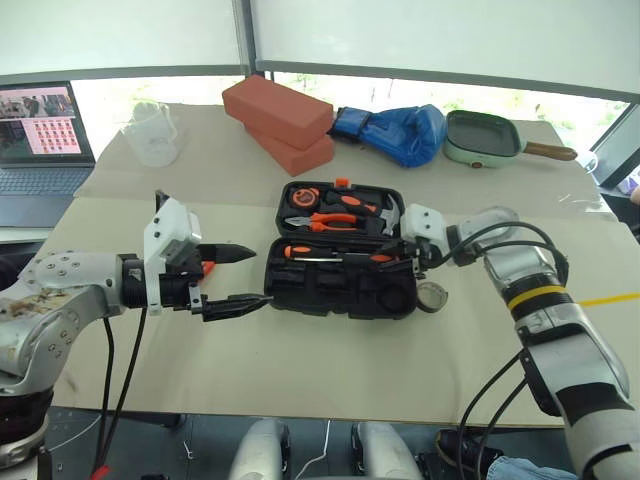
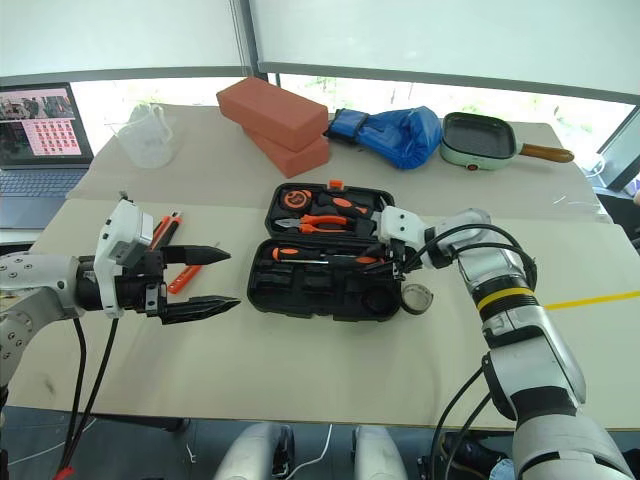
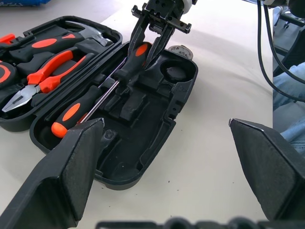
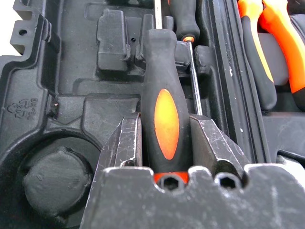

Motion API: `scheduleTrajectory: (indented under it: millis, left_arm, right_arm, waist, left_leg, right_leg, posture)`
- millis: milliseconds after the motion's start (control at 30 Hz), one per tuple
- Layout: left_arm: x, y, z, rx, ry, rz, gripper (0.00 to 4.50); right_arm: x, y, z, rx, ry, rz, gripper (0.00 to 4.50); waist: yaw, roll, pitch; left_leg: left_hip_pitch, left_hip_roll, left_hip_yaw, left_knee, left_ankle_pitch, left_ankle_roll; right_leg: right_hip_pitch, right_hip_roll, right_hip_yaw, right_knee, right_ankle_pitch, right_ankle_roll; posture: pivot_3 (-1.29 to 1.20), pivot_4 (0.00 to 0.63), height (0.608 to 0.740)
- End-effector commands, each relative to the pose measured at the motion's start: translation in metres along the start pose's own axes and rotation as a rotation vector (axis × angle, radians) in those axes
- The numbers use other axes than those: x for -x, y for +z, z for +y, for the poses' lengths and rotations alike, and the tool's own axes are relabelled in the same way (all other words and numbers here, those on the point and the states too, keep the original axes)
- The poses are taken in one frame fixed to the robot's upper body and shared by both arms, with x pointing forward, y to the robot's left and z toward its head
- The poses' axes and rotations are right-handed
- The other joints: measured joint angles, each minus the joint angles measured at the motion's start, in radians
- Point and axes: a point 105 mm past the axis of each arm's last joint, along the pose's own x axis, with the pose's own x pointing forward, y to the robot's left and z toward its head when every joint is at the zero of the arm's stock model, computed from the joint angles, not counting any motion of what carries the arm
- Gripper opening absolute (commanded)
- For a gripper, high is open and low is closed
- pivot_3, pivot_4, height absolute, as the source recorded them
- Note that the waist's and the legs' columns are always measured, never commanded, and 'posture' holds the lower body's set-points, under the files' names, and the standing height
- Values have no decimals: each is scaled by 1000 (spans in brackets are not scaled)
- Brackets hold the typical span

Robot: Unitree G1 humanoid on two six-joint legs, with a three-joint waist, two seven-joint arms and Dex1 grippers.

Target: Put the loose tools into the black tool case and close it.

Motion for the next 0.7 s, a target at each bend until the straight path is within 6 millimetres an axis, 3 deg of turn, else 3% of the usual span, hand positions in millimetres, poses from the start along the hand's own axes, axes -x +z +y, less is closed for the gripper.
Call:
scheduleTrajectory:
  millis: [33,200,400,467,700]
  left_arm:
    - [3,10,-2,-65,-7,-9,4500]
    - [3,10,0,-75,-11,-3,4500]
    - [0,10,1,-90,-18,-2,4500]
    - [-1,10,1,-94,-20,-3,4500]
    - [0,10,4,-97,-3,-5,4500]
  right_arm:
    - [13,-4,-7,-8,-47,7,1013]
    - [17,-5,-4,5,-33,3,1013]
    - [7,0,-5,-8,-35,-17,1013]
    - [3,2,-5,-10,-33,-28,2023]
    - [14,19,-12,-9,-70,-87,4243]
  waist:
    - [0,0,0]
    - [-2,0,0]
    - [-3,0,0]
    - [-3,0,0]
    - [-3,0,0]
  left_leg:
    - [0,0,0,0,0,0]
    - [0,0,0,0,0,0]
    - [0,0,0,0,0,0]
    - [0,0,0,0,0,0]
    - [0,0,0,0,0,0]
  right_leg:
    - [0,0,0,0,0,0]
    - [0,0,0,0,0,0]
    - [0,1,0,0,0,0]
    - [0,1,0,0,0,0]
    - [-1,1,0,0,0,0]
  posture:
    - [0,150,738]
    - [0,150,738]
    - [0,150,738]
    - [0,150,738]
    - [0,150,738]
